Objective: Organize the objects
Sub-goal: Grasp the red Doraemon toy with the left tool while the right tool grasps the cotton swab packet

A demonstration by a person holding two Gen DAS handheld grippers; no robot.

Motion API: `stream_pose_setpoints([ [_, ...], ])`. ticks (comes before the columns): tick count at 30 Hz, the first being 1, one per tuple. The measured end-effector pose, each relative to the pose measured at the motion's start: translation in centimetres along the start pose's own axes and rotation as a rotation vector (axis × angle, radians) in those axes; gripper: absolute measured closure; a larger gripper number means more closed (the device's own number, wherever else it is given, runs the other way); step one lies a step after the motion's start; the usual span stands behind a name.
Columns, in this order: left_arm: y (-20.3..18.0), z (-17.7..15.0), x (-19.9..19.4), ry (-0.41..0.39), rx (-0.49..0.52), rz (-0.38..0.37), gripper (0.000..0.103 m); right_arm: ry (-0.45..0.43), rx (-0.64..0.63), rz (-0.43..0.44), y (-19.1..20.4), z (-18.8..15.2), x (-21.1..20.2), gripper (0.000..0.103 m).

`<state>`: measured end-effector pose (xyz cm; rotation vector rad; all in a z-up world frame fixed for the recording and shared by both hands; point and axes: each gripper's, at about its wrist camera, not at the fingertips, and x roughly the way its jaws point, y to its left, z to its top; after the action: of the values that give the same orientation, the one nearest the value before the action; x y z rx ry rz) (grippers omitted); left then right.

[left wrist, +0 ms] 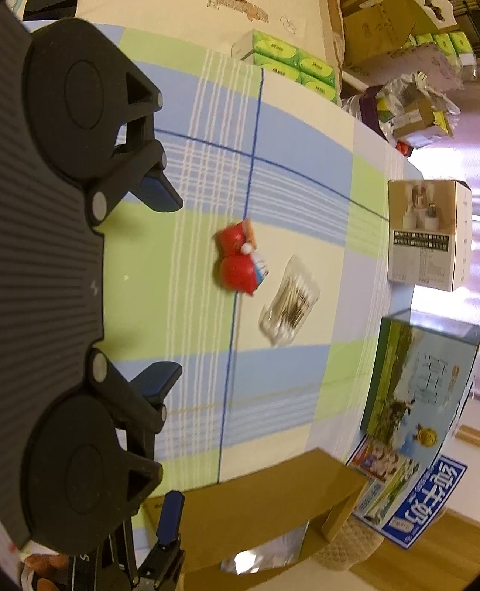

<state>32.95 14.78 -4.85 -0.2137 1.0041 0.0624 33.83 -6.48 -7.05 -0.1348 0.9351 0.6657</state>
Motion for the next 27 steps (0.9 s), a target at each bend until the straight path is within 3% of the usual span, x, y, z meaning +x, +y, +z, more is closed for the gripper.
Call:
stream_pose_setpoints([
  [27,1.6,4.0,9.3,0.076,-0.101,0.058,0.015,0.03,0.067,-0.022,-3.3,5.8,8.2,0.028],
])
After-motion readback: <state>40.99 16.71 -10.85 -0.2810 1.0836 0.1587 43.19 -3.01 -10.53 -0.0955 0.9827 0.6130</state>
